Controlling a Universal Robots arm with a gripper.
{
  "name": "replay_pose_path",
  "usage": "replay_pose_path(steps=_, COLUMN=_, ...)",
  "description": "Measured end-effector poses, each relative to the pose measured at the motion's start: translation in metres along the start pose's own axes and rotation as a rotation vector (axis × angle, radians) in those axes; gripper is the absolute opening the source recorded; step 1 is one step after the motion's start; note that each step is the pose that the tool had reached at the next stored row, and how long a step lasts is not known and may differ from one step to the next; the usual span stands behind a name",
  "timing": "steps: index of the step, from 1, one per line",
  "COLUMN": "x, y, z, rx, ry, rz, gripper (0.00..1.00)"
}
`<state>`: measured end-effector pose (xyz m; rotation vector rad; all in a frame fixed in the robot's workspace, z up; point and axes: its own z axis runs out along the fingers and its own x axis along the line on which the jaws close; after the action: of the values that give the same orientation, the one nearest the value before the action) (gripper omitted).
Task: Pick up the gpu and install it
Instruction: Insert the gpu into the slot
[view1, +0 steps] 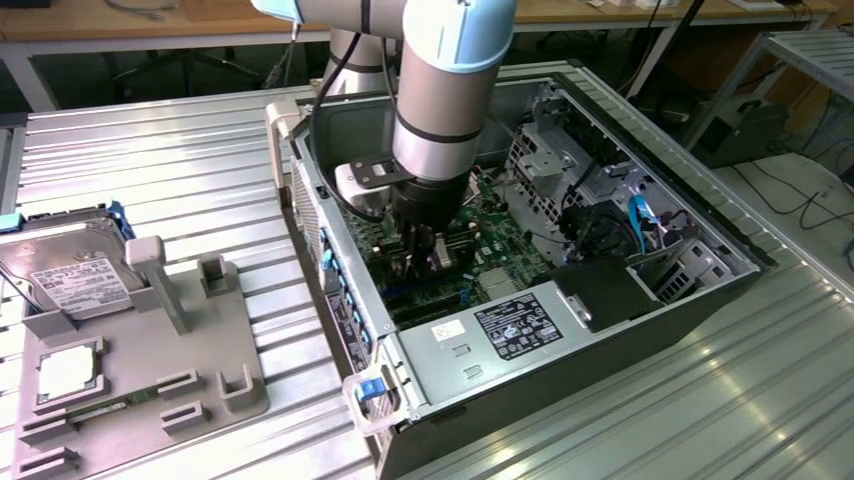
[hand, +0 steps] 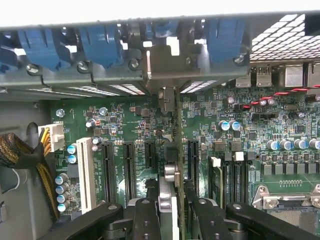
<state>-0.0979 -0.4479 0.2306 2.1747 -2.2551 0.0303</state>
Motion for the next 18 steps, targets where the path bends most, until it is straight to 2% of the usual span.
replay_pose_path(steps=5, x=-0.0006, y=0.0001, z=0.0044, rx=0.0002, ry=-0.0006, rz=-0.001, gripper=0.3)
replay_pose_path(steps=16, x=-0.0006, y=0.0002, z=0.0044, rx=0.0011, ry=-0.0009, rz=-0.001, gripper=0.3)
replay_pose_path(steps=18, x=-0.001, y=0.0004, z=0.0047, rx=0.0026, ry=-0.003, rz=0.0, gripper=0.31)
